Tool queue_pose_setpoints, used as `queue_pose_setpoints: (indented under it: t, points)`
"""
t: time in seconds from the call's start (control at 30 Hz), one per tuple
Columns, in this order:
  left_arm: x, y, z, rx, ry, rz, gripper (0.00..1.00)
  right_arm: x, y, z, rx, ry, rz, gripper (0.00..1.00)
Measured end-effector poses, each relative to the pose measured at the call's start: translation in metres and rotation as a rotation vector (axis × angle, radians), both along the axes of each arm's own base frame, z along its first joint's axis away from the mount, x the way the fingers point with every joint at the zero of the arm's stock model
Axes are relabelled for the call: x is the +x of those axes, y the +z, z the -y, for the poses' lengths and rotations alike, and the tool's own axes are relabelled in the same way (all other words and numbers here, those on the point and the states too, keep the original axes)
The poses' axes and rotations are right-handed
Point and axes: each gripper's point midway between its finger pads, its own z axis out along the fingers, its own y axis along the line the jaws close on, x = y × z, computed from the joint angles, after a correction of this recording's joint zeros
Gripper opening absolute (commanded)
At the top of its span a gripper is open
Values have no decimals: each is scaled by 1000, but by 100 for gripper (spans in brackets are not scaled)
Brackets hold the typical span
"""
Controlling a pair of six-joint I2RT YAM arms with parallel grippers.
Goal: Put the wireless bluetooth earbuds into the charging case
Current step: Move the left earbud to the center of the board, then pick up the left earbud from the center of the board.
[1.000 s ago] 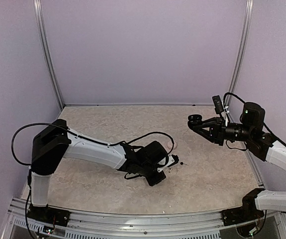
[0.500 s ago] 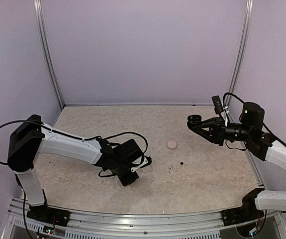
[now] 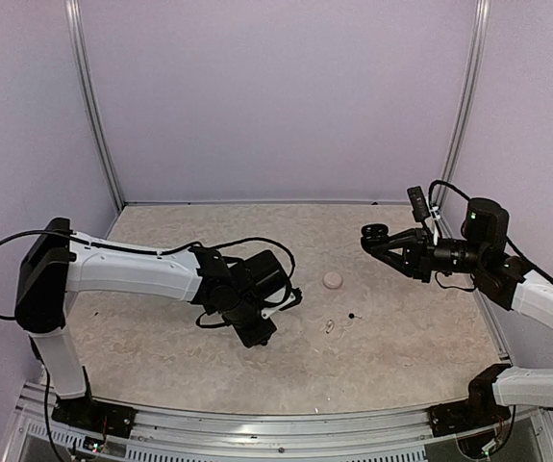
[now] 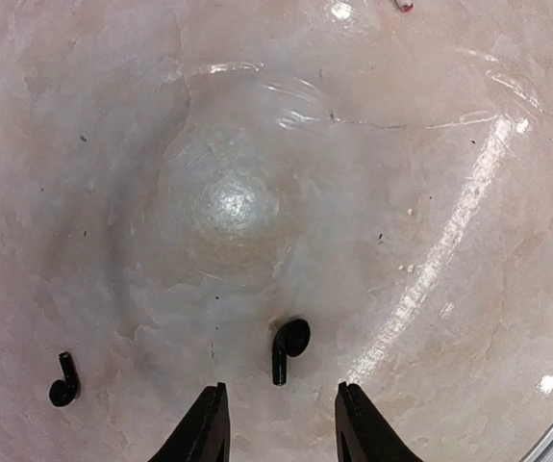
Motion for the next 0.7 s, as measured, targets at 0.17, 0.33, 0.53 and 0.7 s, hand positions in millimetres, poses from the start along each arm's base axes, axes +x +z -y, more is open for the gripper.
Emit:
queue_pose_setpoints:
  t: [0.17, 0.33, 0.53, 0.7]
  points:
    - [4, -2, 13, 13, 0, -9, 37, 0, -3, 1, -9, -5, -11, 0]
    - [4, -22, 11, 79, 2, -44, 33, 1, -7, 1, -19, -12, -26, 0]
    - [4, -34, 9, 123, 4, -67, 24, 1, -10, 2, -28, -19, -36, 0]
    - [5, -40, 9, 137, 0, -84, 21, 1, -11, 2, -32, -20, -33, 0]
